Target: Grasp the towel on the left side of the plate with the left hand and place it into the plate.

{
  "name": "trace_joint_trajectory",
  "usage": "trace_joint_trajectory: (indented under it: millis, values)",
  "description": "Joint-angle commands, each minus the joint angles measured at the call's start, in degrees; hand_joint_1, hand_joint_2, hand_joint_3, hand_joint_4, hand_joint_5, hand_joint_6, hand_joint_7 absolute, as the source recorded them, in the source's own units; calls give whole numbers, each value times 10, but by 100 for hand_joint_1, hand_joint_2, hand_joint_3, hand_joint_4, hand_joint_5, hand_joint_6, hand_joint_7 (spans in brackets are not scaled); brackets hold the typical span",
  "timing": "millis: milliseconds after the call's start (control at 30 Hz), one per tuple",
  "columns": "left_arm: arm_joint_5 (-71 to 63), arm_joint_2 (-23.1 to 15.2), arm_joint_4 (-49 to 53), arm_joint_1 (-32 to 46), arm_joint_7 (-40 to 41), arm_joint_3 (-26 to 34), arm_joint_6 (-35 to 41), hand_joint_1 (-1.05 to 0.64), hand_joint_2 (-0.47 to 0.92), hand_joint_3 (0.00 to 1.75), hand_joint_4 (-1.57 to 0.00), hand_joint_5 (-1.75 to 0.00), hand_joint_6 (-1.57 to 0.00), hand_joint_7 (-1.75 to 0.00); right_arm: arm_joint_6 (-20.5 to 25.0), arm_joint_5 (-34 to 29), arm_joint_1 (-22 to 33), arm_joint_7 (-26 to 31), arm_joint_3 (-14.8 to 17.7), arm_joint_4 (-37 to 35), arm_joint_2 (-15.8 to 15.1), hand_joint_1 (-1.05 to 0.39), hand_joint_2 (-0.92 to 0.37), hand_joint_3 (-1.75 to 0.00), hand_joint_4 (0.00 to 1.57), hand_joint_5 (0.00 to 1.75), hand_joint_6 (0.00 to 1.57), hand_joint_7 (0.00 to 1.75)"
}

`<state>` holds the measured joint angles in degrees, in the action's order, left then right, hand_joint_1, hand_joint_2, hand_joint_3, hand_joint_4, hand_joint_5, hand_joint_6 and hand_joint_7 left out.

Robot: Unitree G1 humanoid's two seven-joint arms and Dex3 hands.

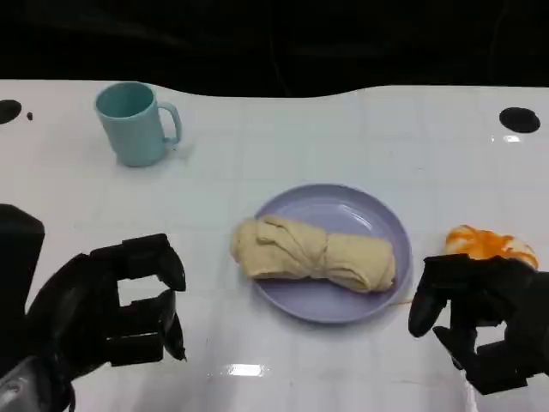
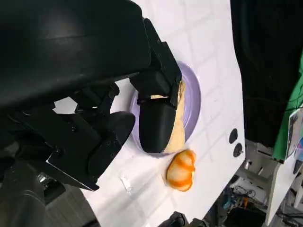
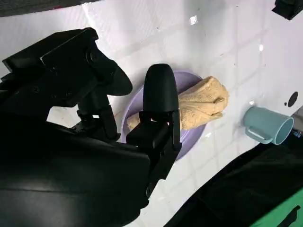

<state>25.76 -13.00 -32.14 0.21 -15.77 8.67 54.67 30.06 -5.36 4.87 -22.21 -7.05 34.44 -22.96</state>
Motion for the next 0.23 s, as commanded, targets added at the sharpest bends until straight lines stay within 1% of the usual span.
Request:
trace_joint_trajectory:
  millis: [33,233]
  values:
    - [-5,-15,2,-6,4,-4,-10,-3,50,141,-86,-175,-70,-175,0,1,1,-1,8,3,-9,2,-53,-113,72,175,70,143]
    - [-4,-18,6,-4,0,-7,-15,-2,50,141,-86,-175,-71,-175,6,0,3,-1,8,6,-10,2,-53,-114,72,174,71,143]
